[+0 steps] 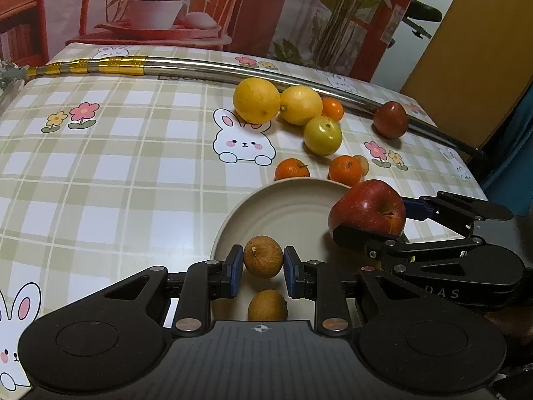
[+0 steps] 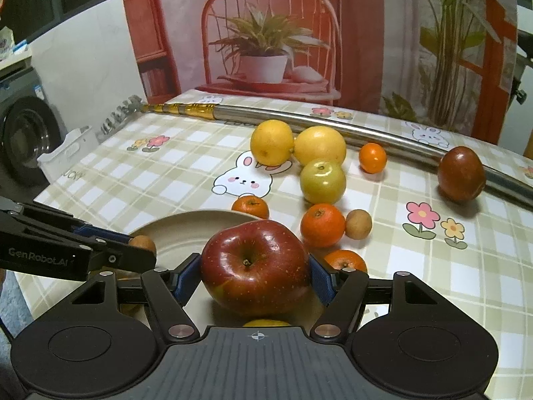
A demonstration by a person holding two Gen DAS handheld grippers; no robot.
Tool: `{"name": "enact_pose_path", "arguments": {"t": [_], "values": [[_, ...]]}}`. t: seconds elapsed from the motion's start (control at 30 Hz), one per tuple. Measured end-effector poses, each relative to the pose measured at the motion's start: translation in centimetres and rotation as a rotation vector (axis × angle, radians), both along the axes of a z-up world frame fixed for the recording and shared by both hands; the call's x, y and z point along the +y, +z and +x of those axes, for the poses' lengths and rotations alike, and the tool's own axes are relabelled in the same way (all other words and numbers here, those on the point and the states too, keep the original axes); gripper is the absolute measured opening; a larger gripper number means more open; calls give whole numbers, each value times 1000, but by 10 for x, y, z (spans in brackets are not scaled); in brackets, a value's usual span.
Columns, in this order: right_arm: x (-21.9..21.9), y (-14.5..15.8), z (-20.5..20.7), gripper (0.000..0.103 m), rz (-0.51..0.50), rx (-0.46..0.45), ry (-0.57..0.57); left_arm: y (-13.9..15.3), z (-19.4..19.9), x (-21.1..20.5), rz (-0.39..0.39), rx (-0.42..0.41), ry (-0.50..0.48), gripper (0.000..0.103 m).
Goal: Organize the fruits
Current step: 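Lower both fruits into the white plate and open both grippers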
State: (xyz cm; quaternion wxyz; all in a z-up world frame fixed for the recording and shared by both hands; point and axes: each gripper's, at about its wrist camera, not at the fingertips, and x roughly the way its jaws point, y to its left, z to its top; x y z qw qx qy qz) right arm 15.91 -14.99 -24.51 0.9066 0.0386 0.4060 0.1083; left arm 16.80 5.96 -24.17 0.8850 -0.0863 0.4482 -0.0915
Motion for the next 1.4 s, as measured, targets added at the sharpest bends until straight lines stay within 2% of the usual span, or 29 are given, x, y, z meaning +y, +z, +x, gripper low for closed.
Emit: {"name": "enact_pose_path", "arguments": {"t": [1.4], "values": [[-1,-2,-20,64,-45,16,-29,-9,-3,-5,43,38,9,27]]}}
